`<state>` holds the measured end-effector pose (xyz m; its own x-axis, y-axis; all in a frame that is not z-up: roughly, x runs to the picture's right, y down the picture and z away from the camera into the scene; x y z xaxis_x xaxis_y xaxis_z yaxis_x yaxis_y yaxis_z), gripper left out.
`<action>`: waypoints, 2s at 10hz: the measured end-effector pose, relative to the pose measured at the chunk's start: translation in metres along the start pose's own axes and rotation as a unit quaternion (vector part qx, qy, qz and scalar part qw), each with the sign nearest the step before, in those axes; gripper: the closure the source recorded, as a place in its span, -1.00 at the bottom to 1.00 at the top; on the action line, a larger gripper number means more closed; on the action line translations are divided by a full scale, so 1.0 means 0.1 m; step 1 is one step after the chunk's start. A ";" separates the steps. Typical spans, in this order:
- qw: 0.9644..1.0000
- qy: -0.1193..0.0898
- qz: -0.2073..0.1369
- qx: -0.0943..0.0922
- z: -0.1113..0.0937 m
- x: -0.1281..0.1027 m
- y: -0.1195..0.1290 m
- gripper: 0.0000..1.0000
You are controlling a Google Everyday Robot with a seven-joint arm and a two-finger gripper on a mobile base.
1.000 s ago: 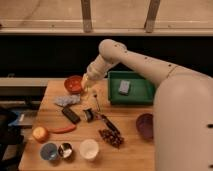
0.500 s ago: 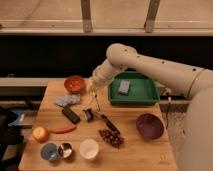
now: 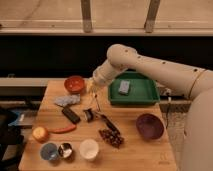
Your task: Place banana in paper cup
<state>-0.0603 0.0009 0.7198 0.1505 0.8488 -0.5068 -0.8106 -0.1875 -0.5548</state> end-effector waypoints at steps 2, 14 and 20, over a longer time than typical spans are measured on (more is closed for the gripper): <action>1.000 0.000 -0.001 0.000 0.00 0.00 0.01 1.00; 0.997 0.074 -0.034 -0.018 0.06 1.56 0.26 1.00; 0.988 0.133 -0.005 -0.074 0.30 2.25 0.29 1.00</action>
<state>-0.0670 0.2012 0.6092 0.3174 0.6949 -0.6452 -0.7199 -0.2663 -0.6410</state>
